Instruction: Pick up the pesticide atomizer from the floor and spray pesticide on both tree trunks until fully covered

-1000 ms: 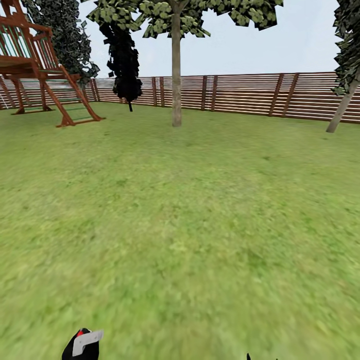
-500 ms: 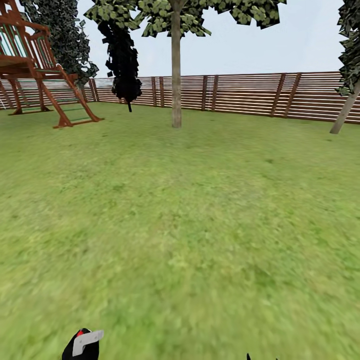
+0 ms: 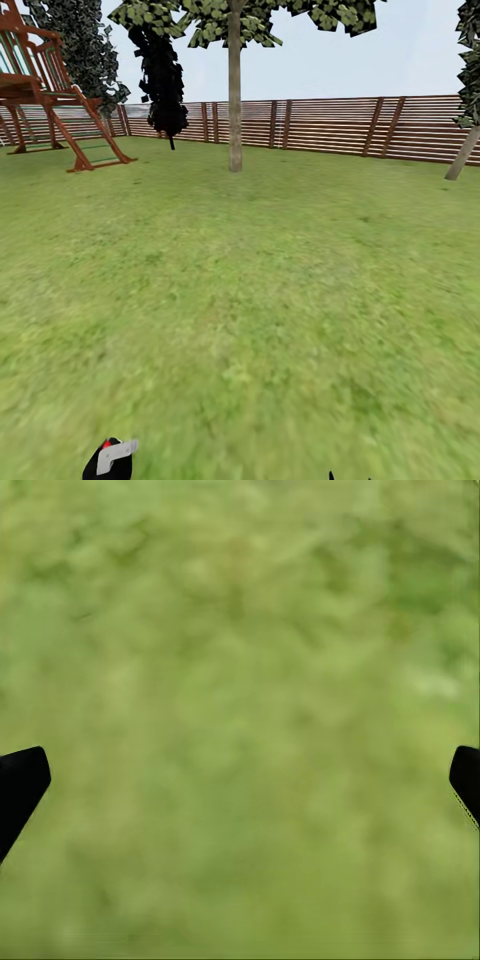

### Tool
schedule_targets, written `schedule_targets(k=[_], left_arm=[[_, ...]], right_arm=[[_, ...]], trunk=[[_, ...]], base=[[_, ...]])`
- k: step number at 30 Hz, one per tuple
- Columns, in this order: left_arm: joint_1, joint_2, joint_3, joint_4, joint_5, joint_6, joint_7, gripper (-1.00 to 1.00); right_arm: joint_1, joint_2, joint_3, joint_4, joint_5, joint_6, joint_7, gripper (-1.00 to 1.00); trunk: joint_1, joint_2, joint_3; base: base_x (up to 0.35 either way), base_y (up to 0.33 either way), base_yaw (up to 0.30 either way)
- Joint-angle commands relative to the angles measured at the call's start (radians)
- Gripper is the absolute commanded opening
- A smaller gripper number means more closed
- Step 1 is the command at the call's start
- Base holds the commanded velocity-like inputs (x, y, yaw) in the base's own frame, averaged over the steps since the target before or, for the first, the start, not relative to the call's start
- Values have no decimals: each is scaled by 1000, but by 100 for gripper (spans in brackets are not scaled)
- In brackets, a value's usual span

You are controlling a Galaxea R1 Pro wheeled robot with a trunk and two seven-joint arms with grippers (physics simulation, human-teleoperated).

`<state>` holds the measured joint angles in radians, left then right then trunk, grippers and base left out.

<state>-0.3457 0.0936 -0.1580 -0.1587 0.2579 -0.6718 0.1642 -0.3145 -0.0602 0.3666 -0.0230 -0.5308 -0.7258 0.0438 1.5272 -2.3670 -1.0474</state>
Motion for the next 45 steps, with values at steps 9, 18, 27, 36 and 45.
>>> schedule_targets(k=[9,18,27,36,45], left_arm=[[0,0,0,0,0,0,0,-100],[0,0,0,0,0,0,0,-100],[0,0,0,0,0,0,0,-100],[0,0,0,0,0,0,0,-100],[0,0,0,0,0,0,0,-100]], right_arm=[[0,0,0,0,0,0,0,100],[0,0,0,0,0,0,0,100],[0,0,0,0,0,0,-1,100],[0,0,0,0,0,0,0,100],[0,0,0,0,0,0,0,100]], trunk=[[0,0,0],[0,0,0],[0,0,0],[0,0,0],[0,0,0]], base=[[340,0,0],[340,0,0],[340,0,0],[340,0,0],[340,0,0]])
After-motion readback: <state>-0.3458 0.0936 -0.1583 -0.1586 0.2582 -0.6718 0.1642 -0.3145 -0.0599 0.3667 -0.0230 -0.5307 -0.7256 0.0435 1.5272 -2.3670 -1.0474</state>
